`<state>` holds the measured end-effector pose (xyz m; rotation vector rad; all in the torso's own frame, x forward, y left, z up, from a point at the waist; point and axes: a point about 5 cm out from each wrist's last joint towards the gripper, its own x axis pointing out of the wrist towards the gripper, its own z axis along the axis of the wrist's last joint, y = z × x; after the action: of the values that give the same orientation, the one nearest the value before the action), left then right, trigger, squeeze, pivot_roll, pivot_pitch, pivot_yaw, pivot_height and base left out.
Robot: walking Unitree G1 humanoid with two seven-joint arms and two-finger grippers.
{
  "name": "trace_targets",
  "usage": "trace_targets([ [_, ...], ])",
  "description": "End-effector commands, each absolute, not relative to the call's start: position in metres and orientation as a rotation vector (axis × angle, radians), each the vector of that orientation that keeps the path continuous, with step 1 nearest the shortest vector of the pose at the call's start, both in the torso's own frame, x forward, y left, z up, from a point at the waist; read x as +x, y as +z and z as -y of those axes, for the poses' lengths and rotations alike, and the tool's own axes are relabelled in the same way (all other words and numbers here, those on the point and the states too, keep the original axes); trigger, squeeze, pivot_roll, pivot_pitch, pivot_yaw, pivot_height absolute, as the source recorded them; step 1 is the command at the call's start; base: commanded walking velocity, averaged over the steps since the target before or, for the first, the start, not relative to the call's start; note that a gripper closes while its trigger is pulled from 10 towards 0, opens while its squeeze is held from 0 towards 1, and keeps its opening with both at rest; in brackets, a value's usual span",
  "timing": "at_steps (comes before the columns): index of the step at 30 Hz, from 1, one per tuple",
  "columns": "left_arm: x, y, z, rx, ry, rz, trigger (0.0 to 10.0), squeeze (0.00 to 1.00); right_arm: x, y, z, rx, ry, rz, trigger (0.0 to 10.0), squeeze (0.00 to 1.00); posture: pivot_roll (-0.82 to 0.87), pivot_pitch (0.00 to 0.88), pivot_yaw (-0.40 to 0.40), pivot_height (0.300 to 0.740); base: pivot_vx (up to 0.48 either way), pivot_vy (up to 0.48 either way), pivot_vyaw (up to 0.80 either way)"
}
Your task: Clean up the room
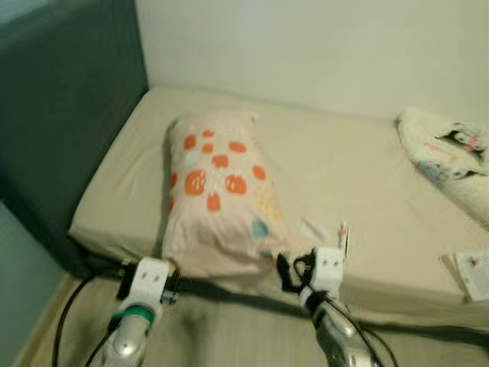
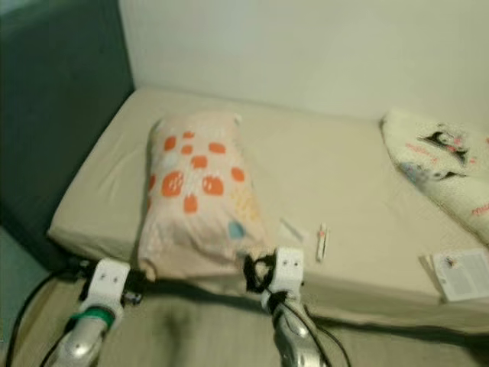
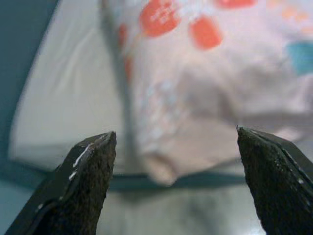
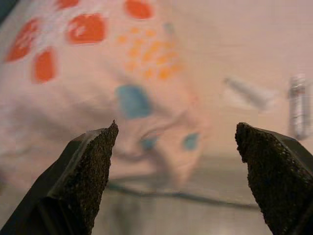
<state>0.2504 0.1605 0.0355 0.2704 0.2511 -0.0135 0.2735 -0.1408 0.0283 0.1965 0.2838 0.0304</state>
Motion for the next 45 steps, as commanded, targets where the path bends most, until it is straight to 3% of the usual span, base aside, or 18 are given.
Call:
trace_targets([
  [1,0.2448,0.029,-0.1635,0.282,-0.013,-0.281,10.0,0.0,0.2703,0.0235,0.1429,0.204,0.014,-0.307,10.0,0.0,0.12,0.009,-0.034,0.74,0.409,0.0,-0.76],
  [10,0.2478,0.0294,-0.1623,0.278,-0.011,-0.282,10.0,0.0,0.274,0.0258,0.1437,0.191,0.006,-0.297,10.0,0.0,0.12,0.005,-0.035,0.74,0.39,0.0,-0.25],
  [26,0.2471,0.0286,-0.1616,0.256,-0.002,-0.279,10.0,0.0,0.2753,0.0263,0.1415,0.187,0.017,-0.295,10.0,0.0,0.12,0.001,-0.041,0.74,0.0,0.0,0.0],
  [45,0.243,0.0271,-0.1607,0.255,-0.004,-0.278,10.0,0.0,0.2739,0.0243,0.1419,0.183,0.019,-0.3,10.0,0.0,0.13,0.004,-0.039,0.74,0.0,0.434,0.0],
])
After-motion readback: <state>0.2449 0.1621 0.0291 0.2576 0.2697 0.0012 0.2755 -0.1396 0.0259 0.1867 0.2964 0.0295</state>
